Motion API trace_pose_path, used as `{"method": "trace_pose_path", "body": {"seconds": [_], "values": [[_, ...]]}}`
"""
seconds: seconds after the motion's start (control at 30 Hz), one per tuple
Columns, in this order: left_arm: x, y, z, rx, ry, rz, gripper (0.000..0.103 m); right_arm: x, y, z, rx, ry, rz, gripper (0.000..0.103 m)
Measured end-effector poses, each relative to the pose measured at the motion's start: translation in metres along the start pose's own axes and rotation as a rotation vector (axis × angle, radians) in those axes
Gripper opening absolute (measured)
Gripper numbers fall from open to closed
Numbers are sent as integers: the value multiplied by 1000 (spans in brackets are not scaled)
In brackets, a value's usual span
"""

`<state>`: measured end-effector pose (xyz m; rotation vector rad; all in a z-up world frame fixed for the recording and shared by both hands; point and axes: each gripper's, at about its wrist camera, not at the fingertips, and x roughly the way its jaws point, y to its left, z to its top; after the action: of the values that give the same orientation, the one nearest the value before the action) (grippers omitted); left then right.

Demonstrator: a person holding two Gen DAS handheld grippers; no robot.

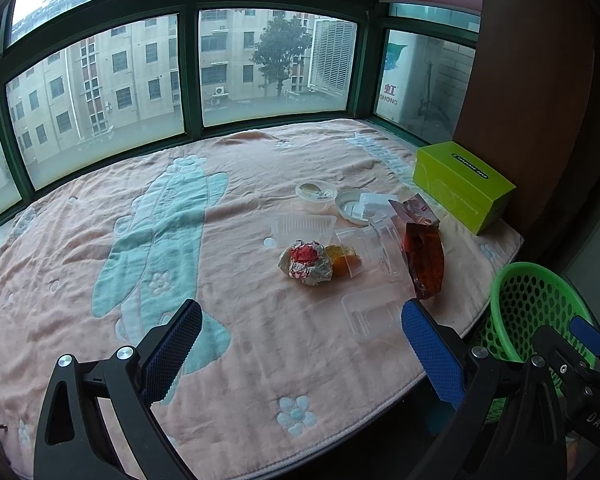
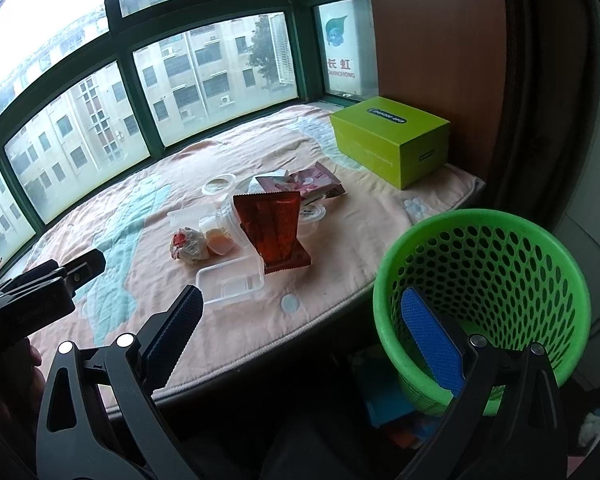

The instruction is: Collect trash

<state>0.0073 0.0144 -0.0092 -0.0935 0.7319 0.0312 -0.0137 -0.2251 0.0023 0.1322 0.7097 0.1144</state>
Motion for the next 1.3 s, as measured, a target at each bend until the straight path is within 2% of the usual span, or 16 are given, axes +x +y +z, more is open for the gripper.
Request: {"method": "trace_pose_path", "body": {"seconds": [0.3, 0.73, 1.0, 1.13, 1.3], "values": [[10, 5, 11, 6, 11, 14, 97, 12, 0, 5, -7, 15, 8, 98], [29, 21, 20, -19, 40, 44, 97, 54, -1, 26, -10, 61, 83, 97], [47, 34, 20, -39, 70, 62, 97, 91, 1, 38, -31, 100, 137, 94], [56, 40, 19, -52, 89, 72, 97, 112, 0, 40, -5, 134, 194, 90], [66, 46, 17, -57, 112, 82, 97, 131, 2, 41, -21, 164, 209, 86]]}}
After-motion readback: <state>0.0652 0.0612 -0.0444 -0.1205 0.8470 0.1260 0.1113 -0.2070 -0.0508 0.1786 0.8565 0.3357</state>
